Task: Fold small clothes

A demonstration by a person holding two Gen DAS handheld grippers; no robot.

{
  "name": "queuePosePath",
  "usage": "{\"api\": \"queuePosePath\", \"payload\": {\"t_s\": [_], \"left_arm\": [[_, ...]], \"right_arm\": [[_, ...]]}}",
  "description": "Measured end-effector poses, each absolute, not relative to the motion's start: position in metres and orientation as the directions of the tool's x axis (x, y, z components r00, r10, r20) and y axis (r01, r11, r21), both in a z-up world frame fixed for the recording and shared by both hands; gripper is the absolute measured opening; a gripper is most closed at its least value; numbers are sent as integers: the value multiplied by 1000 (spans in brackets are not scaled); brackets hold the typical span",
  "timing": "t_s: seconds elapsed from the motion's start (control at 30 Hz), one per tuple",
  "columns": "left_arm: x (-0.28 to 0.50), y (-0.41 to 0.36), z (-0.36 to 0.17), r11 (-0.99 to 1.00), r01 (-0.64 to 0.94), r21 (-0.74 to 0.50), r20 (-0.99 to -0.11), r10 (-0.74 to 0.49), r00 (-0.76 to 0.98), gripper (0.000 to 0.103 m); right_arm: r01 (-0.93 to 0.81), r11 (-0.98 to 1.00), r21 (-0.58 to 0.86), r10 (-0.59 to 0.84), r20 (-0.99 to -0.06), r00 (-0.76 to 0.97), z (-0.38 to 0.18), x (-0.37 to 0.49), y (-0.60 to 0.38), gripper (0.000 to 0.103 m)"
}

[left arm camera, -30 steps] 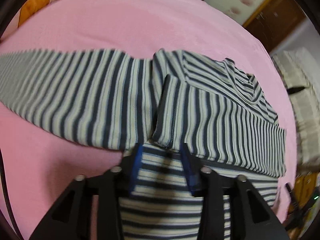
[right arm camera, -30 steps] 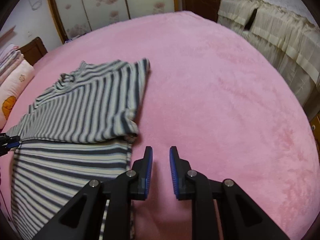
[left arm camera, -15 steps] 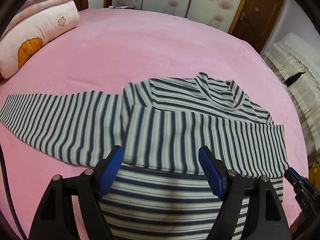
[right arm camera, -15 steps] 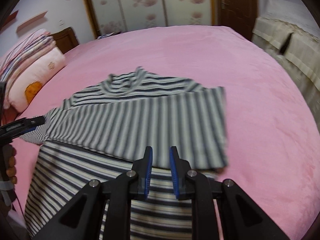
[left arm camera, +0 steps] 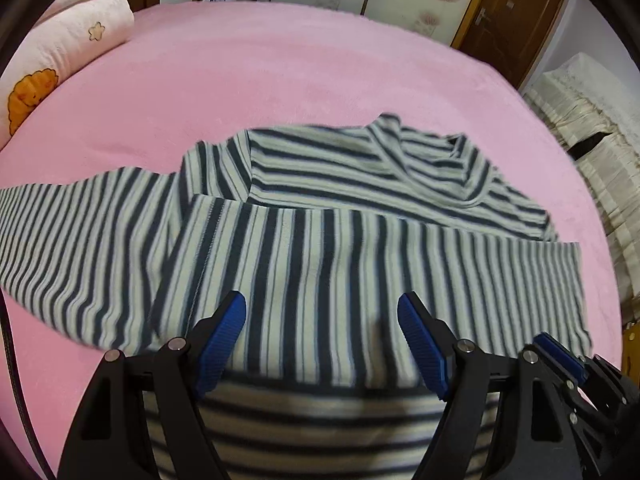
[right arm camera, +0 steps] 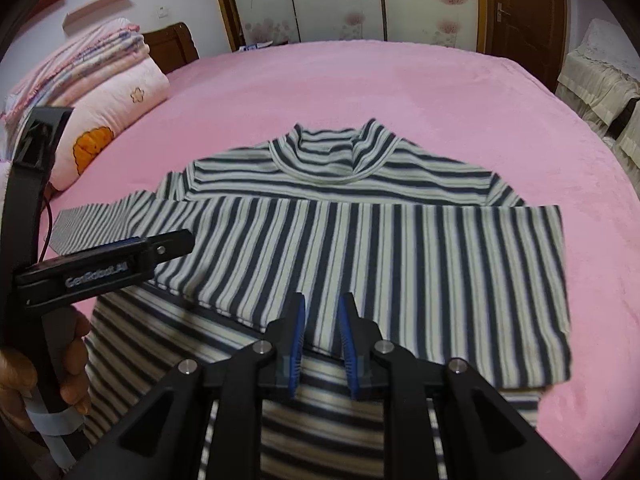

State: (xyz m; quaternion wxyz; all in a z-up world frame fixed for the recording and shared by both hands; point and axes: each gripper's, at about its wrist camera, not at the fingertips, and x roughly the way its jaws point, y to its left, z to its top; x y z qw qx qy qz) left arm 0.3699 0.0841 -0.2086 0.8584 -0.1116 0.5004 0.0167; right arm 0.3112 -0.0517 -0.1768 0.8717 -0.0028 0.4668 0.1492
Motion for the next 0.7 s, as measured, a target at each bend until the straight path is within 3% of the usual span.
{"api": "queuePosePath", "payload": {"t_s": [0.33, 0.7], "left_arm": [[390, 103, -222, 985, -142, -97, -878, -18, 479, 77], [347, 148, -151, 979, -121, -161, -808, -60, 586, 77]], "right_arm": [[-191, 975, 112, 189, -869, 457, -208, 325, -78, 17], [-265, 953, 148, 268, -819, 507, -159, 304, -58, 17]]}}
